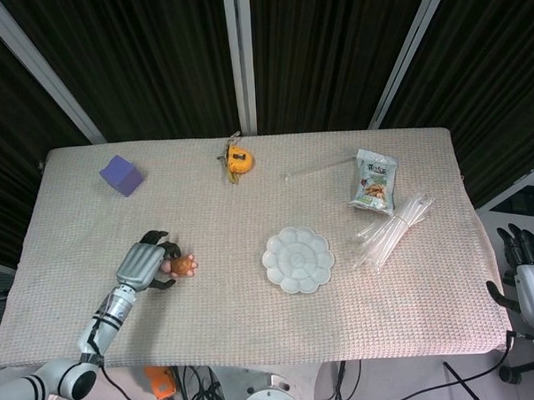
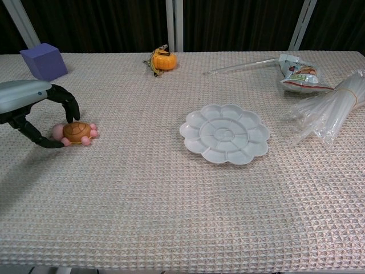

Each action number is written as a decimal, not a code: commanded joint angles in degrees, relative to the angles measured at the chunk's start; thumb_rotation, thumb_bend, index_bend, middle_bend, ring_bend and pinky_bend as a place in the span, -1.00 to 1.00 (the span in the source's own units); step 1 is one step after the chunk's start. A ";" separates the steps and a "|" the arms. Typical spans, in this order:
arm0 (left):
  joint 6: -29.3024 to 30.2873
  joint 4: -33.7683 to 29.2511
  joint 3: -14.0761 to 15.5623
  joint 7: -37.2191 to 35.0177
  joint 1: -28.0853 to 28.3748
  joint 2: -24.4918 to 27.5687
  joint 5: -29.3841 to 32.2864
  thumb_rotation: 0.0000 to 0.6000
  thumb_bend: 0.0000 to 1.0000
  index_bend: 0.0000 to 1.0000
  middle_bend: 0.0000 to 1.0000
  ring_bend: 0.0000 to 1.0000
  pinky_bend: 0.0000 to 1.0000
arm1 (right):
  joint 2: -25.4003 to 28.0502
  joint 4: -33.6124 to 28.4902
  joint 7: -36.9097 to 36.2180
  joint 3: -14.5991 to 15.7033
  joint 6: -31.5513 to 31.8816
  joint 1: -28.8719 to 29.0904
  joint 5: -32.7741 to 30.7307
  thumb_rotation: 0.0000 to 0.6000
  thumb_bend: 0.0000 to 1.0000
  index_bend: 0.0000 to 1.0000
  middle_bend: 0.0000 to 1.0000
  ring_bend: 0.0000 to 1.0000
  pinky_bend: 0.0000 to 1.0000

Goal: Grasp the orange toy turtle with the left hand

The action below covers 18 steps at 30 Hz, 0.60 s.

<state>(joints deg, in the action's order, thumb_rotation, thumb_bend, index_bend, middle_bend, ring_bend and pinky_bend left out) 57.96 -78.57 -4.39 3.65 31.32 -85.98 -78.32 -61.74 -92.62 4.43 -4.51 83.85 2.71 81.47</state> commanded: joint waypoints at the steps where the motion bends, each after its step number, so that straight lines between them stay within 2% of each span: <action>1: 0.56 1.20 0.00 -1.10 0.33 -1.09 -0.95 1.00 -0.68 -0.18 -0.17 -0.79 -0.72 | 0.00 -0.10 0.23 -0.03 -0.19 0.10 -0.15 1.00 -0.58 -1.00 -1.00 -1.00 -1.00; 6: 0.98 5.08 -0.17 -3.93 0.96 -3.63 -2.18 1.00 -0.67 -0.18 -0.19 -0.79 -0.71 | 0.04 -0.14 0.34 -0.03 -0.64 0.19 -0.57 1.00 -0.58 -1.00 -1.00 -1.00 -1.00; 9: 0.35 6.98 0.06 -4.52 1.33 -4.62 -2.32 1.00 -0.60 -0.16 -0.17 -0.79 -0.71 | 0.21 -0.12 0.22 -0.04 -0.66 0.12 -0.73 1.00 -0.58 -1.00 -1.00 -1.00 -1.00; 13: 1.21 8.86 -0.07 -4.66 1.32 -5.94 -2.56 1.00 -0.46 -0.02 0.00 -0.74 -0.71 | 0.32 0.06 -0.03 -0.10 -0.85 0.10 -1.03 1.00 -0.57 -1.00 -1.00 -1.00 -1.00; 18: 2.77 11.08 -0.23 -3.68 1.25 -7.57 -3.05 1.00 -0.31 0.29 0.31 -0.52 -0.70 | 0.34 0.01 -0.01 0.01 -1.36 0.26 -1.14 1.00 -0.57 -1.00 -1.00 -1.00 -1.00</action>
<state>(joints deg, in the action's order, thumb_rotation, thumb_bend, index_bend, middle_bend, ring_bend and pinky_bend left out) 60.63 -67.66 -4.58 -0.18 32.56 -93.38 -81.30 -61.39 -92.64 4.43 -4.50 82.47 2.98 80.34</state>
